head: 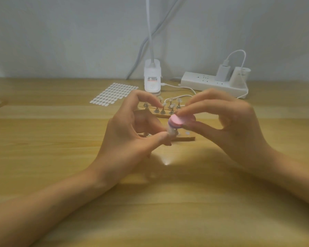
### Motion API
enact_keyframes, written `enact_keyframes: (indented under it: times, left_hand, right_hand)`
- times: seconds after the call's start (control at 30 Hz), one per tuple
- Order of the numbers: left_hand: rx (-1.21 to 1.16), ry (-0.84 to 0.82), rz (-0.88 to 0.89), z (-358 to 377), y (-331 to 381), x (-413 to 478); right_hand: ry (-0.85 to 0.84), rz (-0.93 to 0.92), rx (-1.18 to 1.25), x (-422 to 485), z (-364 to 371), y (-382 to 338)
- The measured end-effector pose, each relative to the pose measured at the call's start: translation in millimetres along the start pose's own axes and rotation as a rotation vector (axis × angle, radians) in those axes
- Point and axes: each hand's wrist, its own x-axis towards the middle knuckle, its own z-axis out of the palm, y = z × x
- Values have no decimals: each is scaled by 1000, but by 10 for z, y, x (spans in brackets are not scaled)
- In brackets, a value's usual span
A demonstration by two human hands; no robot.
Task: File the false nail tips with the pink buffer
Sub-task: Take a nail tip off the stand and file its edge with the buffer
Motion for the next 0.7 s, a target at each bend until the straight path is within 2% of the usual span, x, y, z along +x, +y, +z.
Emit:
enact_keyframes:
  times: [0.13,0.23,0.37,0.7]
  left_hand:
    - [-20,-6,-6,13,5,4]
    - [5,8,-12,2,-7,10]
    - [17,-13,5,5,-2,8]
    - [73,-5,33,1,-17,13]
  right_hand:
    - [-52,-54,7,-7,45,-33]
    - [-1,6,14,9,21,-30]
    - [-20,-38,-18,4,53,-46]
    - [13,3,-36,11,40,-45]
